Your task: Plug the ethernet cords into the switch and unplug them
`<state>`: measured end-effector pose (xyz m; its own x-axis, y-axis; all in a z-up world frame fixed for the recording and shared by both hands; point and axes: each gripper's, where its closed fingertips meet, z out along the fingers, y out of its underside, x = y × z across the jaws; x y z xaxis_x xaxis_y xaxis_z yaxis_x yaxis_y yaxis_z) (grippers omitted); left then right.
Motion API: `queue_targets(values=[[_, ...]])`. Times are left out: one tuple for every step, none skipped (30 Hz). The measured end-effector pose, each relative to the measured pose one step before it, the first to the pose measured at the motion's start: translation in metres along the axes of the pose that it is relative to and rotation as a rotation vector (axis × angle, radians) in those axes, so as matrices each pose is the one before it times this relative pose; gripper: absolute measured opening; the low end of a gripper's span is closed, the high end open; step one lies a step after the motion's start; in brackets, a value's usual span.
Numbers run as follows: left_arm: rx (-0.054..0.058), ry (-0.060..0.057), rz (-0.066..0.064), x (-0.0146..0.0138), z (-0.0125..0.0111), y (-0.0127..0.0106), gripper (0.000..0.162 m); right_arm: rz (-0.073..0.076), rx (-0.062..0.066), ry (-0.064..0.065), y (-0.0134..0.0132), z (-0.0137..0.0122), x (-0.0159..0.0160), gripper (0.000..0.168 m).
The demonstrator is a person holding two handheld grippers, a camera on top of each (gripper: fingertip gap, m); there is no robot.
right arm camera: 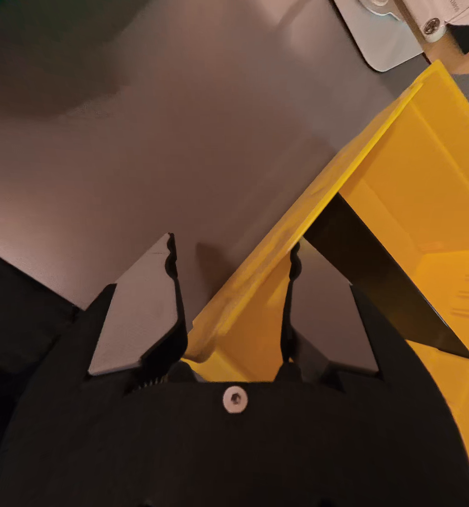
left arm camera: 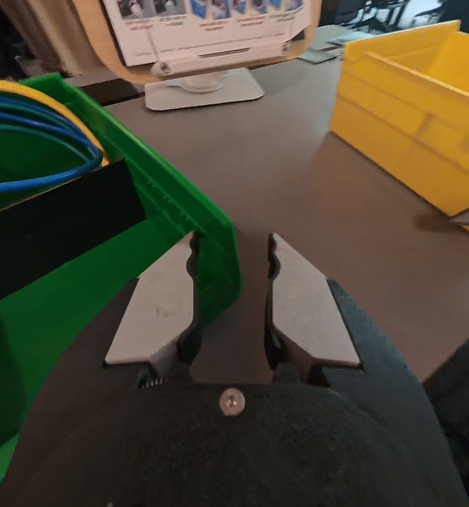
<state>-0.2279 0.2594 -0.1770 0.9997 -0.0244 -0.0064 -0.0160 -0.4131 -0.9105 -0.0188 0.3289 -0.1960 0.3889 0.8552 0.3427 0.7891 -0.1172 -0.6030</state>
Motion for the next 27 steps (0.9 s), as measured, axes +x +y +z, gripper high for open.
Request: queue_targets(values=[[0.0149, -0.0277, -0.0271, -0.00453, 0.00211, -0.00167, 0.040, -0.0037, -0.0081, 0.0398, 0.00304, 0.00091, 0.00876, 0.077], [0.0107, -0.0219, -0.0132, -0.00547, 0.00023, -0.00021, 0.026, -0.0031, -0.0058, 0.0432, 0.00340, 0.00122, 0.01028, 0.064], [0.0084, 0.0160, -0.0077, -0.00009, -0.00089, -0.00028, 0.026, 0.0053, 0.0006, 0.0217, 0.00288, 0.00081, 0.00833, 0.053], [0.0029, 0.0003, 0.0001, -0.00173, -0.00152, 0.00080, 0.026, 0.0178, 0.0015, 0.0014, 0.00285, -0.00024, 0.00657, 0.047], [0.0072, -0.0065, 0.0126, -0.00228, -0.00258, 0.00066, 0.025, 0.0248, -0.0050, -0.0056, 0.00367, -0.00088, 0.00642, 0.039], [0.0054, -0.0186, 0.0122, -0.00399, -0.00380, 0.00121, 0.023, 0.0252, -0.0066, -0.0002, 0.00373, -0.00141, 0.00763, 0.033], [0.0045, -0.0309, 0.0193, -0.00619, -0.00484, 0.00143, 0.021, 0.0240, 0.0013, 0.0118, 0.00229, -0.00146, 0.00915, 0.032], [0.0023, -0.0395, 0.0239, -0.00837, -0.00556, 0.00192, 0.018, 0.0238, 0.0089, 0.0092, 0.00056, -0.00149, 0.00801, 0.034], [-0.0024, -0.0430, 0.0278, -0.00973, -0.00545, 0.00298, 0.014, 0.0245, 0.0141, -0.0025, -0.00155, -0.00153, 0.00460, 0.034], [-0.0053, -0.0417, 0.0334, -0.00989, -0.00509, 0.00386, 0.012, 0.0224, 0.0195, -0.0012, -0.00331, -0.00216, 0.00233, 0.038], [-0.0066, -0.0427, 0.0279, -0.00968, -0.00520, 0.00365, 0.009, 0.0111, 0.0215, 0.0041, -0.00442, -0.00335, 0.00062, 0.044], [-0.0066, -0.0402, 0.0200, -0.00918, -0.00438, 0.00344, 0.007, -0.0038, 0.0214, 0.0031, -0.00517, -0.00422, -0.00139, 0.046], [-0.0010, -0.0356, 0.0044, -0.00884, -0.00347, 0.00322, 0.005, -0.0081, 0.0208, 0.0079, -0.00571, -0.00526, -0.00100, 0.052], [0.0052, -0.0248, -0.0116, -0.00826, -0.00266, 0.00319, 0.003, -0.0050, 0.0225, 0.0129, -0.00607, -0.00613, -0.00010, 0.055], [0.0092, -0.0068, -0.0261, -0.00672, -0.00172, 0.00241, 0.003, -0.0073, 0.0283, 0.0062, -0.00658, -0.00620, -0.00090, 0.056], [0.0047, 0.0033, -0.0147, -0.00612, -0.00140, 0.00171, 0.002, -0.0137, 0.0320, -0.0063, -0.00622, -0.00521, -0.00267, 0.055], [-0.0035, -0.0016, -0.0121, -0.00681, -0.00170, 0.00172, 0.002, -0.0127, 0.0252, -0.0061, -0.00418, -0.00295, -0.00201, 0.056], [-0.0014, 0.0001, -0.0200, -0.00620, -0.00144, 0.00144, 0.002, -0.0057, 0.0068, 0.0075, -0.00078, -0.00055, 0.00116, 0.057], [0.0038, -0.0011, -0.0235, -0.00513, -0.00101, 0.00098, 0.002, -0.0011, -0.0051, 0.0195, 0.00137, 0.00105, 0.00402, 0.056], [0.0010, -0.0048, -0.0114, -0.00384, -0.00048, 0.00105, 0.002, 0.0015, -0.0033, 0.0169, 0.00146, 0.00206, 0.00420, 0.054], [0.0004, -0.0142, -0.0034, -0.00351, -0.00050, 0.00051, 0.003, 0.0066, -0.0051, 0.0043, 0.00163, 0.00189, 0.00254, 0.051], [-0.0009, -0.0185, 0.0015, -0.00312, -0.00069, 0.00050, 0.003, 0.0106, -0.0074, -0.0004, 0.00107, 0.00070, 0.00164, 0.048], [-0.0012, -0.0078, -0.0058, -0.00115, -0.00047, 0.00049, 0.004, 0.0067, 0.0024, 0.0006, -0.00141, -0.00128, 0.00126, 0.048], [-0.0012, 0.0007, -0.0201, 0.00020, -0.00014, 0.00071, 0.004, 0.0007, 0.0177, -0.0058, -0.00492, -0.00309, -0.00059, 0.048], [-0.0017, 0.0033, -0.0367, 0.00057, -0.00035, -0.00001, 0.004, 0.0035, 0.0307, -0.0198, -0.00826, -0.00430, -0.00349, 0.048], [-0.0057, 0.0259, -0.0450, 0.00443, -0.00078, -0.00028, 0.003, 0.0116, 0.0448, -0.0387, -0.01176, -0.00490, -0.00732, 0.049], [-0.0078, 0.0612, -0.0342, 0.01115, -0.00145, -0.00040, 0.002, 0.0141, 0.0593, -0.0597, -0.01481, -0.00469, -0.01201, 0.050]])
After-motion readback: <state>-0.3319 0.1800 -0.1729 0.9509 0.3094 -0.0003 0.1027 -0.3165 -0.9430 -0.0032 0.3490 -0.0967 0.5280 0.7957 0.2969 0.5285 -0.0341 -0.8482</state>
